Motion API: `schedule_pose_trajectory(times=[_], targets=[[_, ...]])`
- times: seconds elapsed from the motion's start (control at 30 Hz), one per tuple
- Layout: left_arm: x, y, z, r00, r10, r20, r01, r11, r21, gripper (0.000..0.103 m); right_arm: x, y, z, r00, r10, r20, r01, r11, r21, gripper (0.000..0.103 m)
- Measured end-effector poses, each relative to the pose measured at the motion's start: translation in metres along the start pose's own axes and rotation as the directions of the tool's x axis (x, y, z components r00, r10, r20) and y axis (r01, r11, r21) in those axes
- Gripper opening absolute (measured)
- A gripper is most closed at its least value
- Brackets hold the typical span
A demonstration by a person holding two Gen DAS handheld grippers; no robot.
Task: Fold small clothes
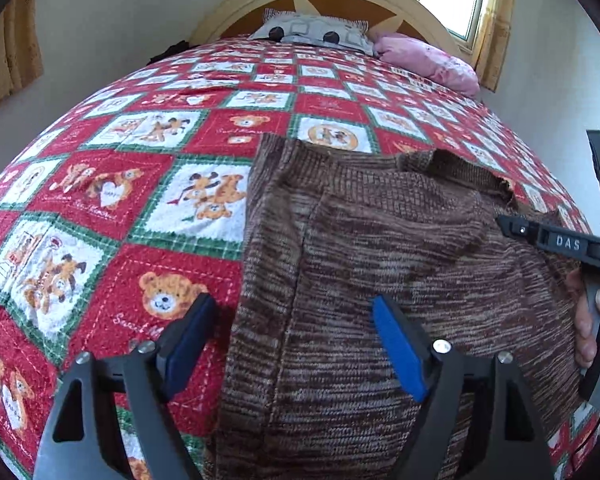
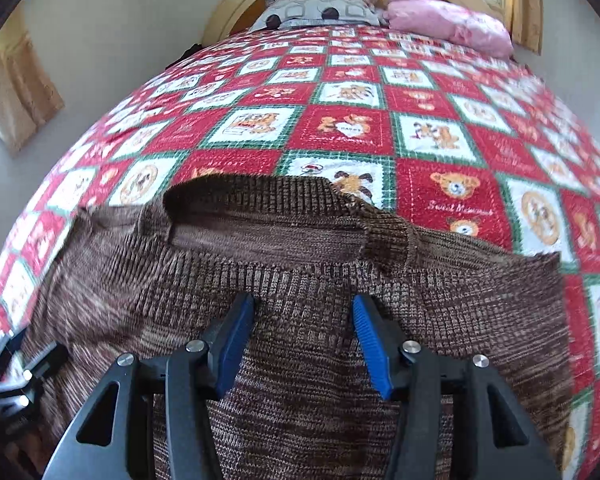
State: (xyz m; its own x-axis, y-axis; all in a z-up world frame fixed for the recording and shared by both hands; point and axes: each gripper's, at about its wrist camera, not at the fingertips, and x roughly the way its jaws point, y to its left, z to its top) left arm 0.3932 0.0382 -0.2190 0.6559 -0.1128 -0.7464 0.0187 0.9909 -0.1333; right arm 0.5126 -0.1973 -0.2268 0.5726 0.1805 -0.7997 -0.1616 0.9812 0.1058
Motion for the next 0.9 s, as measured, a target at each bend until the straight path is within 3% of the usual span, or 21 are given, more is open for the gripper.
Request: schedule_pose_trajectory(times=[0.2,0.3,0.5,0.77,0.9], targets=[[0.002,-0.001,-0.001,1.000,0.000,-0.011,0.000,1.000,0.015,0.092,-0.056,-0.006,-0.013,0.996,0.024,0.086,-0.024,1.000,0.009,0.054],[0.002,-0.002,-0.002,1.000,0.001,-0.014,-0.001,1.000,0.016,0.095,-0.074,0.002,-0.038,0.997,0.051,0.053,-0.047,0.997,-0.067,0.054],[0.005,-0.003,0.000,1.000,0.008,-0.020,-0.008,1.000,0.022,0.098,-0.078,-0.005,-0.096,0.999,-0.032,-0.031,0.027,0.988,-0.150,0.054],[0.008,-0.003,0.002,1.000,0.007,-0.022,-0.006,1.000,0.024,0.099,-0.126,-0.045,-0.124,0.998,-0.021,0.067,0.025,0.998,-0.059,0.055],[0.007,-0.002,0.001,1.000,-0.005,-0.027,0.006,1.000,0.024,0.102,-0.122,-0.067,-0.148,0.998,-0.055,0.029,0.056,0.998,-0.031,0.055]])
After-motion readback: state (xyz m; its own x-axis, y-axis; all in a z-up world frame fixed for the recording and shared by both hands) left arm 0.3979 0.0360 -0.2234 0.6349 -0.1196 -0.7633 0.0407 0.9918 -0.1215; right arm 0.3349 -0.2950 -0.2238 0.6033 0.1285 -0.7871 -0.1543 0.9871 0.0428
